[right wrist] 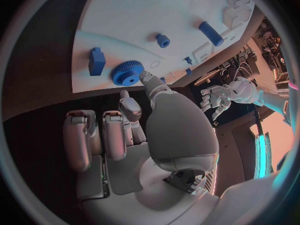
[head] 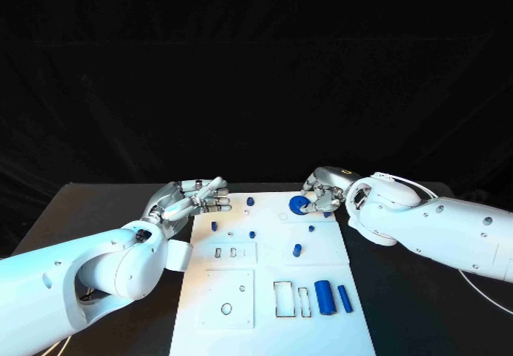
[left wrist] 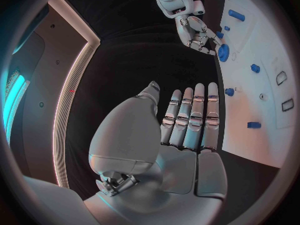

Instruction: Assemble the parts on the task board

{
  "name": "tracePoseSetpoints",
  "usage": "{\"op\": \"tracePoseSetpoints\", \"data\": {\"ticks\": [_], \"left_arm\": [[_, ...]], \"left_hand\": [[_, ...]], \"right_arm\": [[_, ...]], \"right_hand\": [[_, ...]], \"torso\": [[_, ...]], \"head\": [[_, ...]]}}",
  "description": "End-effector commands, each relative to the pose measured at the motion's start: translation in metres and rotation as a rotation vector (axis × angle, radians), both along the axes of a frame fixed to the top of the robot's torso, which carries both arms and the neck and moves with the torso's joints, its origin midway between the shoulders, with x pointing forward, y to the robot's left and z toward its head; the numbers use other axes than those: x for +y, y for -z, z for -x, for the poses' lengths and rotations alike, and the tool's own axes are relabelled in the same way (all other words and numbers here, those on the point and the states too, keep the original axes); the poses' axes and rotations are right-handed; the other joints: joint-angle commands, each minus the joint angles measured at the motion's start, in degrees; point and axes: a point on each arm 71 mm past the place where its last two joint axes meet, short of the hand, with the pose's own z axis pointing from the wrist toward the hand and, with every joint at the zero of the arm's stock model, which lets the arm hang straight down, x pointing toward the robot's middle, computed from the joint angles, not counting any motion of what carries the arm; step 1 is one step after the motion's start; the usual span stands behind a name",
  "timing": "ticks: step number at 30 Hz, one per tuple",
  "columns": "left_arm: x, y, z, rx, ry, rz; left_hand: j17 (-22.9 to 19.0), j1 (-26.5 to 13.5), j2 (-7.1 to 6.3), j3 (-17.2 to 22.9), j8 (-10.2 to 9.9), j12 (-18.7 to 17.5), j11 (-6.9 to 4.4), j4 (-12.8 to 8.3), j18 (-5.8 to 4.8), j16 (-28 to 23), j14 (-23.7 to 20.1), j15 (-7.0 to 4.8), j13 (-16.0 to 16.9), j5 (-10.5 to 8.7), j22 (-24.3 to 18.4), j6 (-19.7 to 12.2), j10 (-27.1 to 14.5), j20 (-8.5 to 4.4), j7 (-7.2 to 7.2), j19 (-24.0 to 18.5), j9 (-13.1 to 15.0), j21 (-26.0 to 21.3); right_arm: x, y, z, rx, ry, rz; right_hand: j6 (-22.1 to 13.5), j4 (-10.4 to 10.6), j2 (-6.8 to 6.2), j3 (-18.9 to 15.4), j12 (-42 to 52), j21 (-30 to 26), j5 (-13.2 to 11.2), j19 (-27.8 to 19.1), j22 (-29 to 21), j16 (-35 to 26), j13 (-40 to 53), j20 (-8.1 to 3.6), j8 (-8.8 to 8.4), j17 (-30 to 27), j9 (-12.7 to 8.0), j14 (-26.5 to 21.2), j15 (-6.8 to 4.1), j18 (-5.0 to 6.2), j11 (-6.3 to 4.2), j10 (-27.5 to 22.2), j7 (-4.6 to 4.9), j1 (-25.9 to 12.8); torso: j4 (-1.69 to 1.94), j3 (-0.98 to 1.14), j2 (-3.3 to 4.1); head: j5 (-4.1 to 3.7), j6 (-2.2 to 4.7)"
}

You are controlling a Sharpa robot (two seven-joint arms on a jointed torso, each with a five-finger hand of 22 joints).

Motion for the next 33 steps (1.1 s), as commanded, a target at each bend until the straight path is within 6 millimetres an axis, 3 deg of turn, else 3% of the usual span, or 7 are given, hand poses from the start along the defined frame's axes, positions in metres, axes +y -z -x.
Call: {"op": "tracePoseSetpoints", "data": {"ticks": [1, 24, 33], "left_arm": [[-0.002, -0.002, 0.0, -0.009, 0.019, 0.012], [-0.002, -0.001, 0.0, -0.002, 0.019, 0.01], [-0.002, -0.001, 0.0, 0.0, 0.021, 0.01]], "left_hand": [[0.1, 0.3, -0.04, -0.4, -0.4, -0.3, 0.11, 0.0, 0.19, -0.1, 0.1, -0.08, 0.0, 0.21, -0.1, 0.2, 0.3, -0.04, 0.12, -0.5, 0.0, -0.2], [0.1, 0.4, -0.01, -0.5, -0.4, -0.4, 0.14, 0.0, 0.19, -0.1, 0.1, -0.07, 0.0, 0.21, -0.1, 0.1, 0.2, -0.03, 0.18, -0.5, -0.1, -0.2], [0.1, 0.4, 0.04, -0.5, -0.5, -0.5, 0.17, 0.0, 0.19, -0.1, 0.1, -0.07, 0.0, 0.21, -0.1, 0.1, 0.1, -0.03, 0.22, -0.5, -0.1, -0.2]], "right_arm": [[0.003, 0.001, -0.001, -0.009, -0.008, 0.036], [0.005, 0.012, -0.009, 0.013, 0.002, 0.066], [0.004, 0.012, -0.012, 0.015, 0.009, 0.071]], "right_hand": [[-0.2, 0.3, 0.84, -0.3, 0.8, 0.4, 0.3, 2.3, 10.0, 0.5, 0.8, 0.34, 0.43, 6.6, 0.2, 4.3, 0.5, -0.72, 0.07, 0.6, 0.08, 0.1], [-0.1, 0.6, 1.36, -0.2, 2.2, 0.4, 0.4, 2.4, 10.1, 0.9, 2.2, 0.38, 0.8, 7.5, 0.4, 4.5, 0.52, -0.75, 0.07, 1.0, 0.07, 0.5], [0.0, 0.6, 1.58, 0.0, 2.3, 0.4, 0.4, 2.4, 10.1, 1.0, 2.3, 0.39, 0.88, 7.5, 0.5, 4.5, 0.52, -0.74, 0.06, 0.9, 0.08, 0.8]], "torso": [[0.02, -0.03, 0.0], [-0.1, 0.06, 0.03], [0.01, 0.06, 0.07]], "head": [[0.11, 0.01], [0.13, 0.05], [0.1, 0.16]]}}
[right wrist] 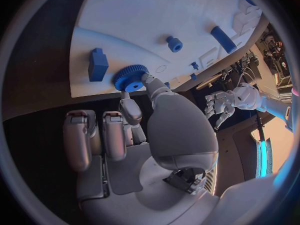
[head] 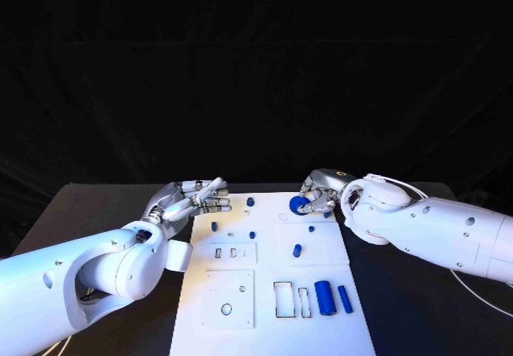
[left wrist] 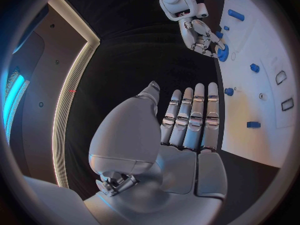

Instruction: Assemble the parts on the task board

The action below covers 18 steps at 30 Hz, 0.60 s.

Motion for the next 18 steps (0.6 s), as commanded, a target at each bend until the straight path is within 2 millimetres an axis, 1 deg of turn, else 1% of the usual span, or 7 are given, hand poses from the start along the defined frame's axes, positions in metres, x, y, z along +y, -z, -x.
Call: {"op": "tracePoseSetpoints", "data": {"ticks": [1, 4, 7, 9, 12, 13, 18], "left_arm": [[-0.002, -0.001, 0.0, -0.003, 0.021, 0.01], [-0.002, -0.001, 0.0, -0.002, 0.021, 0.01], [-0.002, -0.001, 0.0, -0.001, 0.02, 0.009], [-0.002, -0.001, 0.0, 0.0, 0.02, 0.009], [-0.002, -0.001, 0.0, 0.0, 0.019, 0.008], [-0.002, -0.001, 0.0, 0.0, 0.019, 0.008], [-0.002, -0.001, 0.0, -0.003, 0.016, 0.009]], "left_hand": [[0.1, 0.4, 0.06, -0.5, -0.3, -0.3, 0.18, 0.0, 0.19, -0.2, 0.1, -0.06, 0.0, 0.21, 0.0, 0.1, 0.1, -0.02, 0.24, -0.5, -0.1, -0.2], [0.1, 0.4, 0.08, -0.5, -0.3, -0.3, 0.19, 0.0, 0.2, -0.2, 0.1, -0.05, 0.0, 0.21, -0.1, 0.0, 0.1, -0.02, 0.26, -0.5, -0.1, -0.2], [0.1, 0.4, 0.08, -0.5, -0.3, -0.3, 0.19, 0.0, 0.2, -0.2, 0.1, -0.05, 0.0, 0.21, -0.1, 0.0, 0.1, -0.02, 0.26, -0.5, -0.1, -0.2], [0.1, 0.4, 0.12, -0.5, -0.4, -0.4, 0.23, 0.0, 0.2, -0.2, 0.1, -0.04, 0.0, 0.21, -0.1, 0.0, 0.0, -0.01, 0.31, -0.5, -0.1, -0.2], [0.1, 0.4, 0.12, -0.5, -0.4, -0.4, 0.23, 0.0, 0.2, -0.2, 0.1, -0.04, 0.0, 0.21, -0.1, 0.0, 0.0, -0.01, 0.31, -0.5, -0.1, -0.2], [0.1, 0.4, 0.12, -0.5, -0.4, -0.4, 0.23, 0.0, 0.2, -0.2, 0.1, -0.04, 0.0, 0.21, -0.1, 0.0, 0.0, -0.01, 0.31, -0.5, -0.1, -0.2], [0.2, 0.4, 0.19, -0.5, -0.5, -0.5, 0.3, 0.0, 0.2, -0.2, 0.1, 0.0, -0.1, 0.22, -0.1, -0.1, -0.1, 0.0, 0.42, -0.5, -0.2, -0.2]], "right_arm": [[0.0, 0.003, -0.001, 0.015, -0.002, 0.028], [0.001, 0.004, -0.001, 0.02, -0.005, 0.029], [0.002, 0.005, 0.0, 0.025, -0.009, 0.029], [0.003, 0.005, 0.001, 0.023, -0.013, 0.024], [0.005, 0.004, 0.002, 0.002, -0.022, 0.005], [0.006, 0.003, 0.002, -0.01, -0.027, -0.006], [0.01, -0.002, 0.005, -0.075, -0.045, -0.053]], "right_hand": [[0.0, 0.3, 0.43, 0.0, 0.3, 0.2, 0.2, 2.4, 10.1, 0.3, 0.0, 0.39, 0.23, 7.6, 0.1, 4.5, 0.53, -0.78, 0.01, 0.3, 0.07, 0.3], [0.0, 0.3, 0.55, 0.1, 0.5, 0.2, 0.2, 2.4, 10.2, 0.3, 0.2, 0.39, 0.28, 7.6, 0.1, 4.5, 0.53, -0.8, 0.01, 0.3, 0.07, 0.5], [0.6, 0.2, 1.15, 0.5, 1.0, 0.3, 0.3, 2.5, 10.3, 0.4, 0.8, 0.38, 0.72, 7.8, 0.3, 4.5, 0.49, -0.83, -0.07, 0.6, -0.02, 1.0], [1.8, 0.1, 1.96, 1.2, 2.0, 0.4, 0.0, 2.7, 10.5, 0.5, 1.9, 0.29, 1.4, 8.0, 0.6, 4.5, 0.31, -0.87, -0.33, 1.3, -0.33, 1.7], [3.3, -0.3, 2.91, 2.5, 3.1, 0.6, -1.4, 2.9, 10.9, 0.6, 3.1, 0.02, 2.14, 8.3, 1.0, 4.6, -0.07, -0.95, -0.83, 2.0, -0.91, 2.8], [3.8, -0.4, 3.12, 2.9, 3.5, 0.7, -1.4, 3.0, 10.9, 0.6, 3.5, -0.08, 2.39, 8.3, 1.1, 4.6, -0.2, -0.97, -1.0, 2.4, -1.12, 3.1], [5.1, -0.9, 3.28, 4.5, 4.7, 0.8, 0.7, 3.1, 11.1, 0.6, 4.9, -0.6, 2.99, 8.3, 1.4, 4.6, -0.72, -1.01, -1.58, 3.4, -1.69, 3.7]], "torso": [[0.04, 0.02, 0.04], [0.01, 0.02, 0.02], [-0.02, 0.02, 0.03], [-0.04, 0.03, 0.03], [0.01, 0.02, 0.02], [0.01, 0.01, 0.02], [-0.01, 0.0, 0.05]], "head": [[0.08, 0.11], [0.15, 0.21], [0.17, 0.19], [0.21, 0.13], [0.19, 0.1], [0.2, 0.1], [0.29, 0.19]]}}
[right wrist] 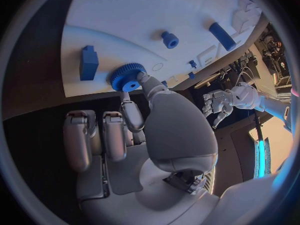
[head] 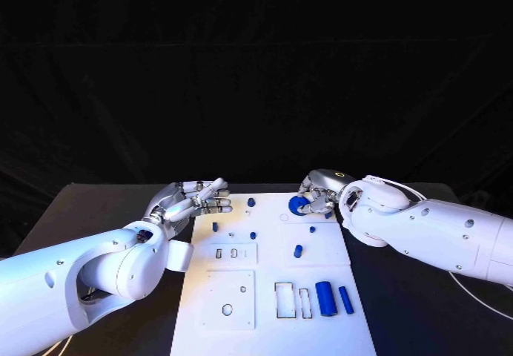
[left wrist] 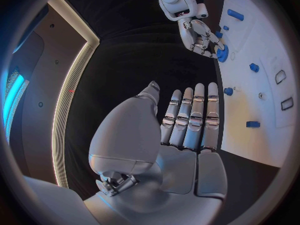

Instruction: Assemble the parts on the task board

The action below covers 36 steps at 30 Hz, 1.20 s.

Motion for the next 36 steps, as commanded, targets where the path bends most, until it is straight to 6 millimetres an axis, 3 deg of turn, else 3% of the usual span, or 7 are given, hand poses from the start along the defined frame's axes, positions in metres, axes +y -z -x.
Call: {"op": "tracePoseSetpoints", "data": {"ticks": [1, 6, 12, 15, 20, 29, 36], "left_arm": [[-0.002, -0.002, 0.001, -0.007, 0.016, 0.01], [-0.002, -0.002, 0.001, -0.01, 0.013, 0.01], [-0.002, -0.002, 0.0, -0.013, 0.01, 0.01], [-0.001, -0.002, 0.0, -0.014, 0.003, 0.008], [0.001, -0.001, -0.001, -0.013, -0.005, 0.008], [0.001, -0.001, -0.002, -0.01, -0.006, 0.01], [-0.001, -0.001, -0.001, -0.01, -0.002, 0.012]], "left_hand": [[0.1, 0.4, 0.2, -0.4, -0.3, -0.3, 0.31, -0.1, 0.2, -0.3, 0.1, 0.01, -0.1, 0.22, -0.1, -0.1, -0.1, 0.0, 0.44, -0.5, -0.1, -0.2], [0.1, 0.4, 0.23, -0.4, -0.3, -0.3, 0.33, -0.1, 0.2, -0.3, 0.1, 0.02, -0.1, 0.22, -0.1, -0.2, -0.1, 0.0, 0.46, -0.5, -0.1, -0.2], [0.1, 0.4, 0.23, -0.4, -0.3, -0.3, 0.33, -0.1, 0.2, -0.3, 0.1, 0.02, -0.1, 0.22, -0.1, -0.2, -0.1, 0.0, 0.46, -0.5, -0.1, -0.2], [0.1, 0.4, 0.23, -0.4, -0.3, -0.3, 0.34, -0.1, 0.2, -0.3, 0.1, 0.02, -0.1, 0.22, -0.1, -0.2, -0.1, 0.0, 0.46, -0.5, -0.1, -0.2], [0.1, 0.4, 0.25, -0.4, -0.4, -0.4, 0.34, -0.1, 0.2, -0.3, 0.1, 0.03, -0.1, 0.22, -0.1, -0.2, -0.2, 0.01, 0.47, -0.6, -0.1, -0.2], [0.1, 0.5, 0.26, -0.4, -0.4, -0.4, 0.35, -0.1, 0.2, -0.3, 0.1, 0.04, -0.1, 0.22, -0.1, -0.2, -0.2, 0.01, 0.47, -0.6, -0.1, -0.2], [0.1, 0.5, 0.26, -0.4, -0.4, -0.4, 0.35, -0.1, 0.2, -0.3, 0.1, 0.04, -0.1, 0.22, -0.1, -0.2, -0.2, 0.01, 0.47, -0.6, -0.1, -0.2]], "right_arm": [[0.005, -0.004, 0.004, -0.078, -0.029, -0.045], [0.017, -0.009, 0.01, -0.139, -0.062, -0.064], [0.042, -0.013, 0.023, -0.176, -0.127, -0.058], [0.056, -0.015, 0.029, -0.184, -0.161, -0.059], [0.077, -0.015, 0.033, -0.19, -0.199, -0.063], [0.106, -0.006, 0.036, -0.179, -0.243, -0.06], [0.116, 0.004, 0.032, -0.158, -0.243, -0.052]], "right_hand": [[2.2, -0.3, 0.61, 1.2, 0.5, 0.4, 2.4, 3.1, 11.2, 0.2, 0.6, -0.69, 1.25, 8.4, 1.0, 4.7, -0.69, -1.05, -0.23, 0.7, -1.6, 1.1], [2.7, -0.5, 0.19, 2.2, 1.2, 0.8, 3.9, 3.5, 11.8, 0.3, 1.5, -0.92, 1.42, 8.5, 1.2, 4.7, -0.87, -1.2, -0.39, 1.3, -1.8, 0.9], [2.6, -0.5, -0.28, 2.3, 1.3, 0.9, 3.9, 3.6, 11.9, 0.3, 1.6, -0.97, 1.34, 8.7, 1.2, 4.7, -0.89, -1.23, -0.4, 1.4, -1.79, 0.5], [2.5, -0.4, -0.47, 2.4, 1.2, 1.0, 3.9, 3.8, 12.1, 0.4, 1.6, -0.99, 1.27, 8.7, 1.2, 4.8, -0.89, -1.29, -0.39, 1.4, -1.76, 0.4], [2.4, -0.4, -0.55, 2.5, 1.1, 1.1, 3.8, 3.8, 12.2, 0.4, 1.5, -0.99, 1.19, 8.8, 1.2, 4.8, -0.89, -1.31, -0.36, 1.3, -1.73, 0.3], [2.3, -0.4, -0.6, 2.7, 1.1, 1.2, 3.6, 4.0, 12.4, 0.5, 1.4, -1.0, 1.07, 9.1, 1.1, 4.8, -0.86, -1.38, -0.32, 1.3, -1.68, 0.1], [2.1, -0.2, -0.7, 2.9, 1.0, 1.2, 3.4, 4.0, 12.4, 0.5, 1.4, -0.98, 0.9, 9.1, 1.1, 4.8, -0.81, -1.37, -0.25, 1.3, -1.58, -0.2]], "torso": [[-0.02, -0.03, 0.03], [0.0, 0.0, -0.04], [0.05, -0.02, -0.01], [0.22, -0.05, 0.03], [0.1, -0.06, 0.04], [0.12, -0.04, 0.09], [0.16, -0.09, 0.17]], "head": [[0.06, 0.1], [0.18, 0.15], [0.33, 0.28], [0.04, 0.37], [0.23, 0.23], [0.36, 0.27], [0.51, 0.03]]}}
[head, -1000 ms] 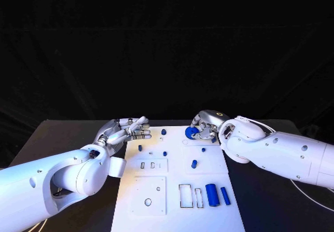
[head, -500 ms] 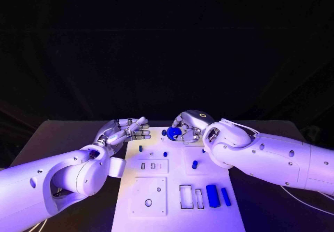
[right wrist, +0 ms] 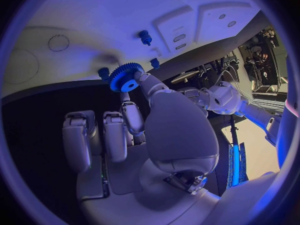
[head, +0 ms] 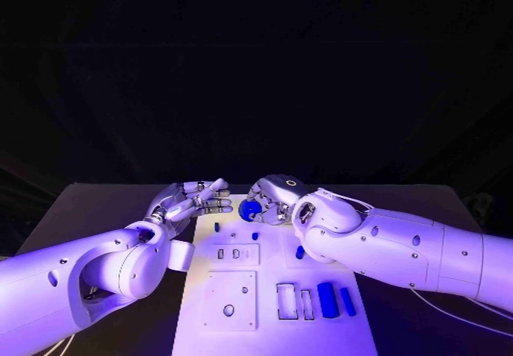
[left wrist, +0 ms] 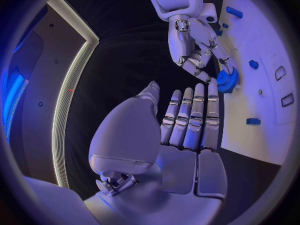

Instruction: Assemble the parts on the task board

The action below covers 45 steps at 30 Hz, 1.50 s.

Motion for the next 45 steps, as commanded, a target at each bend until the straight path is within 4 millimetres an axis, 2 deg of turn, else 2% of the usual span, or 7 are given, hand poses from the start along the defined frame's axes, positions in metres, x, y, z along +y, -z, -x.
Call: {"op": "tracePoseSetpoints", "data": {"ticks": [1, 6, 13, 18, 24, 32, 45], "left_arm": [[-0.003, -0.002, 0.001, -0.01, 0.008, 0.011], [-0.004, -0.002, 0.001, -0.011, 0.013, 0.013], [-0.005, -0.002, 0.001, -0.01, 0.017, 0.014], [-0.005, -0.002, 0.001, -0.009, 0.017, 0.013], [-0.005, -0.002, 0.001, -0.006, 0.019, 0.013], [-0.004, -0.002, 0.002, -0.003, 0.02, 0.013], [-0.003, -0.002, 0.002, -0.002, 0.016, 0.011]], "left_hand": [[0.1, 0.5, 0.26, -0.3, -0.3, -0.3, 0.35, 0.0, 0.2, -0.3, 0.1, 0.03, -0.1, 0.22, -0.1, 0.0, -0.2, 0.01, 0.26, -0.6, -0.1, -0.2], [0.1, 0.5, 0.28, -0.3, -0.3, -0.3, 0.35, 0.0, 0.19, -0.3, 0.1, 0.05, -0.1, 0.22, -0.1, 0.0, -0.2, 0.02, 0.26, -0.6, -0.1, -0.2], [0.1, 0.5, 0.28, -0.3, -0.3, -0.3, 0.35, 0.0, 0.19, -0.3, 0.1, 0.05, -0.1, 0.22, -0.1, 0.0, -0.2, 0.02, 0.26, -0.6, -0.1, -0.2], [0.1, 0.5, 0.28, -0.3, -0.3, -0.3, 0.35, 0.0, 0.19, -0.3, 0.1, 0.05, -0.1, 0.22, -0.1, 0.0, -0.2, 0.02, 0.26, -0.6, -0.1, -0.2], [0.1, 0.5, 0.28, -0.3, -0.3, -0.3, 0.35, 0.0, 0.19, -0.3, 0.1, 0.05, -0.1, 0.22, -0.1, 0.0, -0.2, 0.02, 0.26, -0.6, -0.1, -0.2], [0.1, 0.6, 0.3, -0.3, -0.4, -0.4, 0.36, 0.0, 0.18, -0.4, 0.1, 0.06, -0.1, 0.22, -0.1, 0.0, -0.2, 0.03, 0.25, -0.6, -0.1, -0.2], [0.1, 0.6, 0.31, -0.3, -0.4, -0.4, 0.37, -0.1, 0.18, -0.4, 0.1, 0.08, -0.1, 0.22, -0.1, 0.0, -0.2, 0.04, 0.26, -0.7, -0.1, -0.2]], "right_arm": [[0.002, 0.004, -0.001, -0.004, -0.004, 0.018], [0.007, 0.009, -0.001, 0.009, -0.01, 0.018], [0.006, 0.012, -0.005, 0.01, 0.006, 0.016], [0.005, 0.012, -0.007, 0.008, 0.017, 0.018], [0.005, 0.014, -0.009, 0.025, 0.021, 0.031], [0.006, 0.016, -0.01, 0.044, 0.015, 0.038], [0.005, 0.017, -0.009, 0.066, 0.011, 0.044]], "right_hand": [[2.0, 0.1, -0.02, 0.6, 0.0, 0.3, -0.3, 3.9, 12.4, 0.3, -0.1, -0.46, 0.91, 9.1, 1.2, 4.8, -0.2, -0.5, 0.15, 0.0, -1.71, -0.5], [1.8, 0.2, -0.13, 0.7, -0.1, 0.3, -0.5, 3.9, 12.4, 0.3, -0.1, -0.44, 0.75, 9.1, 1.1, 4.8, -0.16, -0.5, 0.21, 0.0, -1.63, -0.7], [1.6, 0.2, -0.23, 0.9, -0.3, 0.3, -0.5, 3.9, 12.5, 0.4, -0.3, -0.41, 0.59, 9.2, 1.0, 4.9, -0.11, -0.51, 0.27, -0.2, -1.55, -0.8], [0.3, 0.3, -0.76, 1.4, -1.1, 0.1, -1.1, 3.8, 12.3, 0.3, -1.0, -0.2, -0.44, 9.1, 0.7, 4.8, 0.22, -0.45, 0.72, -1.0, -0.99, -1.3], [-2.2, 0.6, -1.74, 1.6, -4.2, -0.2, -3.9, 3.5, 11.9, 0.2, -4.0, 0.52, -2.43, 8.9, -0.1, 4.8, 1.09, -0.35, 1.73, -3.6, 0.14, -2.3], [-4.9, 1.4, -2.72, 0.9, -5.9, -0.5, -7.1, 3.2, 11.7, 0.2, -5.6, 1.3, -4.52, 8.8, -0.8, 4.7, 1.85, -0.26, 2.57, -5.1, 0.96, -3.4], [-4.1, 2.3, -2.72, 0.0, -5.1, -0.3, -6.7, 3.4, 11.9, 0.3, -4.9, 1.55, -4.53, 9.1, -0.6, 4.8, 1.95, -0.32, 2.57, -4.6, 0.86, -4.3]], "torso": [[-0.04, 0.01, 0.03], [-0.12, 0.06, -0.04], [-0.11, 0.07, -0.06], [-0.13, 0.13, -0.06], [-0.14, 0.1, -0.06], [-0.13, 0.11, -0.06], [-0.13, 0.08, -0.05]], "head": [[0.14, -0.23], [0.41, -0.63], [0.4, -0.62], [0.43, -0.56], [0.36, -0.59], [0.35, -0.56], [0.35, -0.7]]}}
